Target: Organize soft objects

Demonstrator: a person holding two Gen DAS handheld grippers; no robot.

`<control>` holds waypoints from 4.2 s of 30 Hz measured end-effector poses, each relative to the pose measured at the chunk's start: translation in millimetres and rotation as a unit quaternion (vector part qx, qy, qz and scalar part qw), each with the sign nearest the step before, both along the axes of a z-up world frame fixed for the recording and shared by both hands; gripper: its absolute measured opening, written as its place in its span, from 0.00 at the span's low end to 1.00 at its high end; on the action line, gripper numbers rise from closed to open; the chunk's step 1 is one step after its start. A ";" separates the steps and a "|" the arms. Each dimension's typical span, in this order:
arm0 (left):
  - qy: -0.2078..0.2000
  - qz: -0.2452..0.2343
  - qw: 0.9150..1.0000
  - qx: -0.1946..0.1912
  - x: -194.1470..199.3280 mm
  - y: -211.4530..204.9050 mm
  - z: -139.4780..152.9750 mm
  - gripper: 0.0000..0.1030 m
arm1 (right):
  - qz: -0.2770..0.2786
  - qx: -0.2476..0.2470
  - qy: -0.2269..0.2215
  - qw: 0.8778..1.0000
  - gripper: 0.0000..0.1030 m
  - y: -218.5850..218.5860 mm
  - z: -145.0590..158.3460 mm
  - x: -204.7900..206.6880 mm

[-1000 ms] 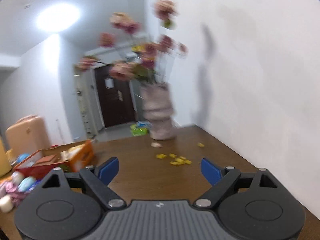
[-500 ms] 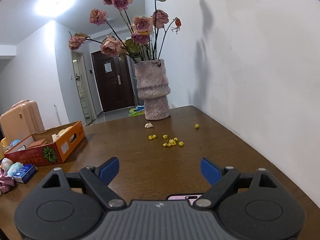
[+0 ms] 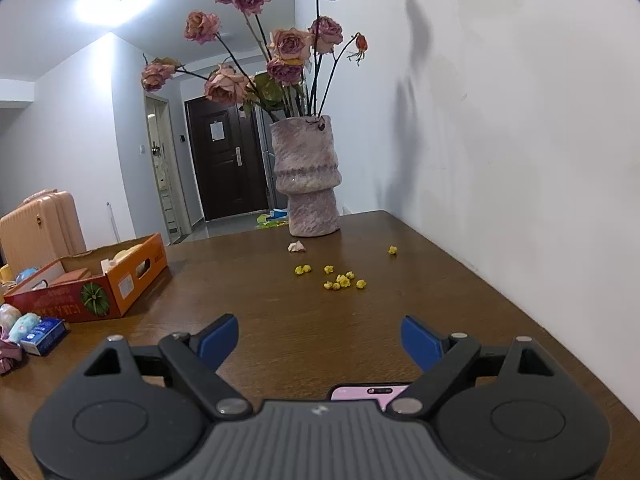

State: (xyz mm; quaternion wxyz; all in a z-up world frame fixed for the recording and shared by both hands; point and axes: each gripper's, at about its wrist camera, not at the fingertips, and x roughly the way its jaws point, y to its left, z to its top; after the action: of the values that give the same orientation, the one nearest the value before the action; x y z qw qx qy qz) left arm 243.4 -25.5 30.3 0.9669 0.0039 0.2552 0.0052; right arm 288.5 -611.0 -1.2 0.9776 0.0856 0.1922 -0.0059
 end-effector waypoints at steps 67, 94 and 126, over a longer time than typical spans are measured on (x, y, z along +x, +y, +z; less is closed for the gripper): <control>0.104 -0.131 0.953 -0.254 -13.7 23.3 -30.0 0.34 | 0.242 0.133 0.149 0.949 0.39 344.8 -10.4 -46.1; 0.078 -0.154 0.954 -0.244 283.6 22.6 77.3 0.21 | 0.296 0.115 0.102 0.943 0.17 365.5 84.5 225.9; 0.056 -0.081 0.995 -0.017 233.4 27.5 128.8 0.77 | 0.201 -0.047 0.124 0.971 0.90 305.4 140.0 229.6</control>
State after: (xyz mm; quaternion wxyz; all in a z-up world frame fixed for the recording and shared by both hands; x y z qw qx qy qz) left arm 476.8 2.0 159.0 0.9482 0.0080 0.3080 -0.0774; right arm 518.1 -305.5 138.7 0.9302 -0.0023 0.3249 0.1708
